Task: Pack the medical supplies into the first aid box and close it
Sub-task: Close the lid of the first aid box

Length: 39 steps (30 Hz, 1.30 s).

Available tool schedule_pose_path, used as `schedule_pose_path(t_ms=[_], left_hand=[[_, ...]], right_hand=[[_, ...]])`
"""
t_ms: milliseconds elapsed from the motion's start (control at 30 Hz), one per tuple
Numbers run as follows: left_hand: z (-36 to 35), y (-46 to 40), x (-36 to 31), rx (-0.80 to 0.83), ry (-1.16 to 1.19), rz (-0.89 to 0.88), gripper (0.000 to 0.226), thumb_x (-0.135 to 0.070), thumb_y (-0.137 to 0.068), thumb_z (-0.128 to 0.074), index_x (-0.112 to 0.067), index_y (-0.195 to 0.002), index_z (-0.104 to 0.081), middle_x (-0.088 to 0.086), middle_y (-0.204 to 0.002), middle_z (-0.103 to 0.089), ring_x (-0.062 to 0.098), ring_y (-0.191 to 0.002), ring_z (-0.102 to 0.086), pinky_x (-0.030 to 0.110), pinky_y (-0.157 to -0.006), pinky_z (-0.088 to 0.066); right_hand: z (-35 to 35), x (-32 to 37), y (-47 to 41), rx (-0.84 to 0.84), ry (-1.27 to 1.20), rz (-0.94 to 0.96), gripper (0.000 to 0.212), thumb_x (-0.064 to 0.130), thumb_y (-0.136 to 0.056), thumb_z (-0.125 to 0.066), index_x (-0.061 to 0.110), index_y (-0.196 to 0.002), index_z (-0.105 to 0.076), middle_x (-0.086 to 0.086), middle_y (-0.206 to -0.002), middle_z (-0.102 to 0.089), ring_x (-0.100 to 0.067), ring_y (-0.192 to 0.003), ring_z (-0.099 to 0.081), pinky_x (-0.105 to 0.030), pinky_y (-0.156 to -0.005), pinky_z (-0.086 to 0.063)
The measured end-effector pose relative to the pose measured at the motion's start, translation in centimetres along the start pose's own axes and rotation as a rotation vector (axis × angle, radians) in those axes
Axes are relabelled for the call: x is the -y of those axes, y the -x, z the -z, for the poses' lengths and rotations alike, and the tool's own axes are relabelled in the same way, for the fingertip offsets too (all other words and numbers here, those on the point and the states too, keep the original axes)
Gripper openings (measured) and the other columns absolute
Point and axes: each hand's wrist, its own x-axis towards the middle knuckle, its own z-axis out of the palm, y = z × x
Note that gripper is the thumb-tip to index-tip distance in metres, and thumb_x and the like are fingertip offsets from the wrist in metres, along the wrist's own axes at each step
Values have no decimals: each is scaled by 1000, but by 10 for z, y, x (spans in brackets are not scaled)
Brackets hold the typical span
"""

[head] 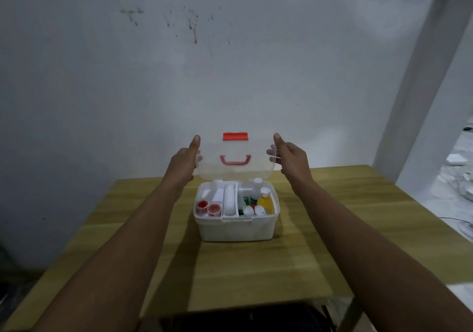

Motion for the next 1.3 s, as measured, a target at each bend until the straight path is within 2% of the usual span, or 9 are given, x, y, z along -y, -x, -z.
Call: schedule_pose_path(t_ms=[100,167,300,467,600,733,867,1033,1300], left_hand=[[3,36,10,1,-61,-36,85,-92,-77,-43,-28,-131,-56,-1,-143,-57,22,-127,-55,52,-108,-45],[2,56,19,5,-59,-79,67,-83,-85,-47,-31,-126,-53,-3,-141,-54,20,-126,-52,48,-107,-44],[-3,84,39,13,-133,-152,45,-59,-98,-52,-21,-123,-59,-2,-129,-58,14,-111,-59,29,-83,-46],[-6,97,61,36,-229,-157,46,-55,-92,-66,-30,-130,-58,2,-156,-47,22,-139,-47,40,-106,-45],[-12,105,59,34,-276,-140,58,-48,-89,-74,-31,-138,-48,4,-146,-54,16,-114,-52,38,-83,-55],[-12,107,65,48,-250,-155,69,-48,-85,-79,-33,-142,-43,3,-139,-58,15,-108,-54,26,-65,-50],[-8,109,75,91,-307,-224,100,-39,-72,-91,-31,-153,-34,-9,-131,-54,11,-106,-58,26,-75,-54],[-14,105,86,73,-326,-295,109,-35,-71,-93,-31,-158,-28,-4,-151,-49,17,-125,-58,47,-95,-59],[-35,56,91,83,-321,-312,113,-24,-72,-93,-38,-159,-22,-5,-156,-44,20,-133,-54,49,-97,-58]], right_hand=[[4,-13,31,-24,24,93,40,52,-96,-60,17,-109,-74,7,-105,-75,-7,-102,-69,-33,-86,-55],[6,-23,51,-45,17,158,31,40,-98,-63,16,-114,-75,8,-105,-75,-5,-101,-68,-31,-91,-54],[7,-40,80,-20,92,203,23,27,-95,-69,14,-112,-76,6,-102,-76,-4,-100,-69,-33,-95,-56],[-3,-53,101,-14,351,280,46,46,-81,-80,16,-115,-75,2,-127,-67,-9,-121,-59,-30,-101,-48],[-5,-54,107,-11,413,313,56,50,-77,-83,17,-122,-72,1,-138,-59,-11,-128,-53,-33,-104,-47],[0,-62,108,77,558,336,81,63,-70,-80,23,-138,-60,4,-152,-46,-12,-136,-45,-36,-106,-46],[6,-72,111,148,673,403,101,74,-64,-75,28,-148,-44,8,-160,-32,-14,-142,-39,-41,-106,-47],[10,-77,103,143,699,472,98,72,-64,-73,27,-147,-45,6,-160,-34,-18,-141,-42,-49,-101,-53],[8,-82,64,146,597,334,94,37,-69,-91,34,-149,-42,0,-165,-23,-23,-147,-32,-44,-113,-40]])
